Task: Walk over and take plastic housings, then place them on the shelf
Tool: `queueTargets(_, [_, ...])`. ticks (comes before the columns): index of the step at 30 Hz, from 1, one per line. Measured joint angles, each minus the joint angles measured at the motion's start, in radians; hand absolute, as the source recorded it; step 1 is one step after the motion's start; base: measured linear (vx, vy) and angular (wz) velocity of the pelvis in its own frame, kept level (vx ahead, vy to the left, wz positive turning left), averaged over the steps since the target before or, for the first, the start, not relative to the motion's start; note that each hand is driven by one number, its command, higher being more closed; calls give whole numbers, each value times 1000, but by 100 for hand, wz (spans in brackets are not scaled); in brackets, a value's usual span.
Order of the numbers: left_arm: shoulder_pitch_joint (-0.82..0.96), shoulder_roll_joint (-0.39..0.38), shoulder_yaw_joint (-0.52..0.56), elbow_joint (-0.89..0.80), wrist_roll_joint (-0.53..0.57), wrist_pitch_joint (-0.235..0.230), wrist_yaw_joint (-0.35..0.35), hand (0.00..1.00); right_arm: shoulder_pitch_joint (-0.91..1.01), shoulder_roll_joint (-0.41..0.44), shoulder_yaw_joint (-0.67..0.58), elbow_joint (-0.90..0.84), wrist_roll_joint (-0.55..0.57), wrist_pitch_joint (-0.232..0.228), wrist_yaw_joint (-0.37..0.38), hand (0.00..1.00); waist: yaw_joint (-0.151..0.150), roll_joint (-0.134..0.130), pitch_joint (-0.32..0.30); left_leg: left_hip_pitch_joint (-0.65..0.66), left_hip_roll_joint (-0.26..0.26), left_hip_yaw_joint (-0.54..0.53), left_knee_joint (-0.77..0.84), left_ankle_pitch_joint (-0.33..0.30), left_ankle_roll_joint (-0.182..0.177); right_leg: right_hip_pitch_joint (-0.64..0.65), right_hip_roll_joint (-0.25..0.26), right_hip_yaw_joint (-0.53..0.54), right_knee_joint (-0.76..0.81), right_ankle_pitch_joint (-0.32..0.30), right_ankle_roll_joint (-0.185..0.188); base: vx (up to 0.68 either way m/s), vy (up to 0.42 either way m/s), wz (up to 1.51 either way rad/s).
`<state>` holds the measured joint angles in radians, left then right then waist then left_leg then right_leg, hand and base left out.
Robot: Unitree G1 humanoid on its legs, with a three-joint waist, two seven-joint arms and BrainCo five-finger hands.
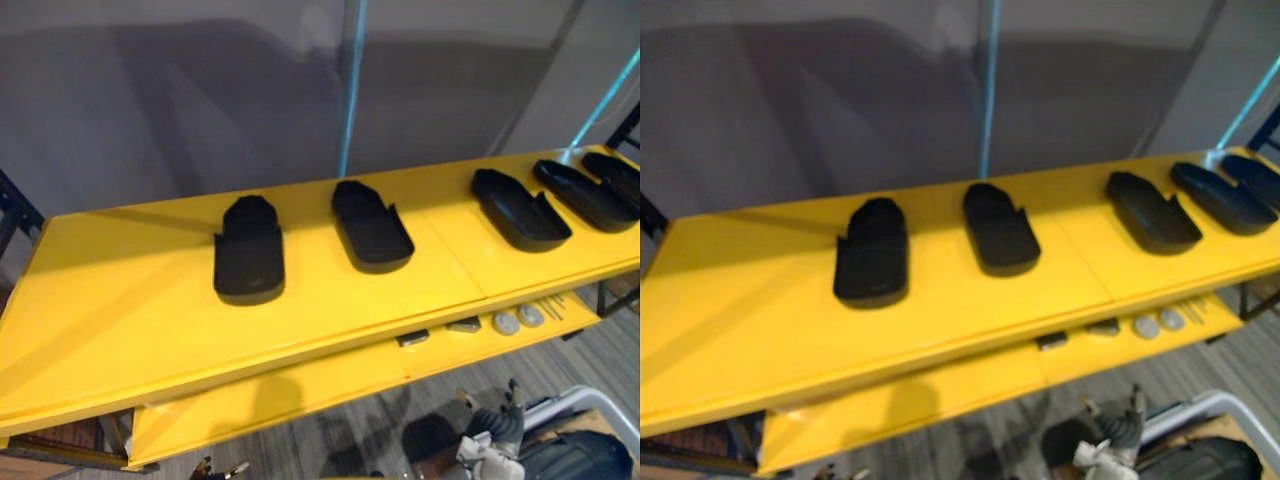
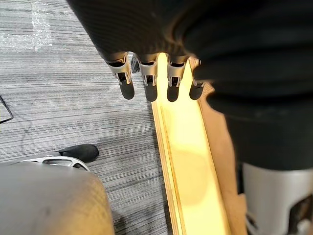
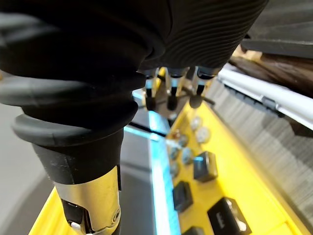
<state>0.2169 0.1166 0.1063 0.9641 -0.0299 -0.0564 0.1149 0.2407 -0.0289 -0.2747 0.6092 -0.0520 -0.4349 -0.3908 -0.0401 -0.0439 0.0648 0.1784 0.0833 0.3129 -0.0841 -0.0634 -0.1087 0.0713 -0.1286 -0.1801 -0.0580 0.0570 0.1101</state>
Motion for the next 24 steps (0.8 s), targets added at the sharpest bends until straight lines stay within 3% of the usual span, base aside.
queueTargets(4, [0,2,13,3,-25,9,1,0,-31,-8,1,79,20,10,53,0,1,6,28,16,-9,-7,-3,-1,6,-2,-14,-5,48,-25,2,-10,16,6])
queueTargets(7, [6,-9,57,11,-112,46,7,0,-40,-12,2,167,46,38,132,0,18,-1,49,35,-24,-33,1,-8,20,-2,-37,-22,117,-68,-3,-7,58,22])
queueTargets(9, [17,-15,127,11,-170,80,18,0,-92,-14,27,269,49,56,199,0,56,-8,57,10,-32,-32,60,-41,29,-1,-48,-21,88,-56,0,47,63,-7])
queueTargets(12, [38,-24,181,34,-219,108,33,0,-148,-20,89,318,48,72,298,0,82,-13,63,-55,-19,-20,193,-115,33,2,-47,-8,43,-19,17,102,53,-18])
queueTargets(14, [50,-46,201,42,-247,114,35,0,-166,-24,110,312,39,72,329,0,85,-16,61,-58,-20,-9,199,-120,36,3,-46,-13,21,1,17,106,52,-20])
queueTargets(17, [45,-48,193,43,-227,109,35,0,-174,-33,113,301,10,73,346,0,83,-12,63,-58,-24,-6,198,-120,37,14,-45,-16,-6,15,7,46,21,-10])
queueTargets(20, [-2,-45,158,38,-111,93,29,0,-151,-50,129,268,-1,84,328,0,81,-10,63,-58,-23,-18,197,-120,37,20,-43,-26,-15,16,6,20,-12,6])
queueTargets(24, [-34,-30,111,37,39,97,9,0,-81,-68,173,81,-23,85,277,0,56,-7,62,-52,-19,8,194,-120,36,8,-38,-1,-15,20,3,-14,-1,-15])
